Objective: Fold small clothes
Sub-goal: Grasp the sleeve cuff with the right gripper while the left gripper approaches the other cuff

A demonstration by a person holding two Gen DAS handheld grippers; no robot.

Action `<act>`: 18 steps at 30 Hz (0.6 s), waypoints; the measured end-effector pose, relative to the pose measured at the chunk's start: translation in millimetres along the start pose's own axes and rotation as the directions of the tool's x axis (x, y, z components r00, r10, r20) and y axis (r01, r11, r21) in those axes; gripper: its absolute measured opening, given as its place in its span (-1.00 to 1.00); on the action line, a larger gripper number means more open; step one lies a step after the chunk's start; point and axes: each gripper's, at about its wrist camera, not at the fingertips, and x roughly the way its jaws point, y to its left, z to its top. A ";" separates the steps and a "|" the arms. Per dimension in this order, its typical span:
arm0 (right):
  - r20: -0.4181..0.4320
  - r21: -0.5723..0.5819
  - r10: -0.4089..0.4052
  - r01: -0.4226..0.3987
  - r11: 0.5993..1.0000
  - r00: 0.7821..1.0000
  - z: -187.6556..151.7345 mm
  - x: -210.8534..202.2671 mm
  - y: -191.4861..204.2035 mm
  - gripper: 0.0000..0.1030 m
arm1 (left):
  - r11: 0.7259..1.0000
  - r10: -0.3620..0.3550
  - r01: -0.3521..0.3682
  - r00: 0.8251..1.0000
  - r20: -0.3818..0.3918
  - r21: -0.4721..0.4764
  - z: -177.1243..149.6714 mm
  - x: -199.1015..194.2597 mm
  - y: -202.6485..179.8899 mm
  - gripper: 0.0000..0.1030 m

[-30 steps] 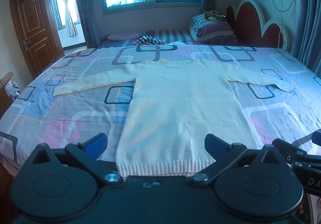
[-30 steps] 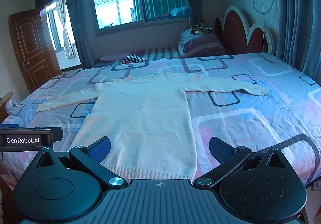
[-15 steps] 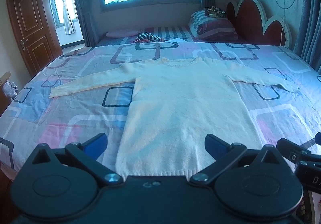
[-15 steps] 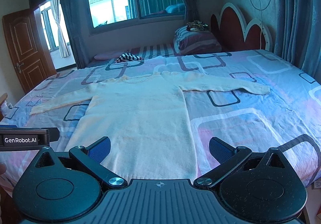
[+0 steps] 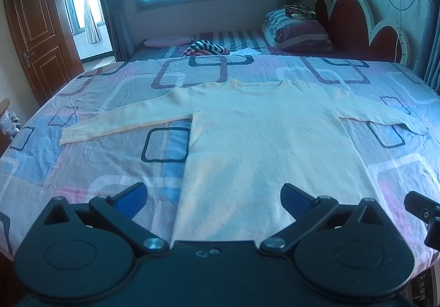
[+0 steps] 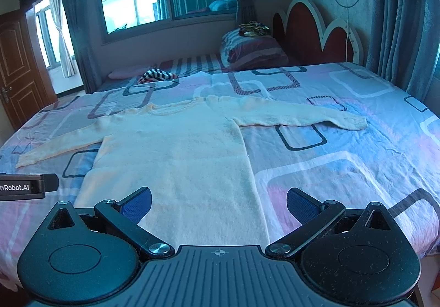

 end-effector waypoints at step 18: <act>0.022 0.071 -0.138 0.136 0.988 0.990 51.4 68.2 -12.8 1.00 | 0.999 -0.049 0.049 0.999 0.012 0.009 61.7 91.9 31.5 0.99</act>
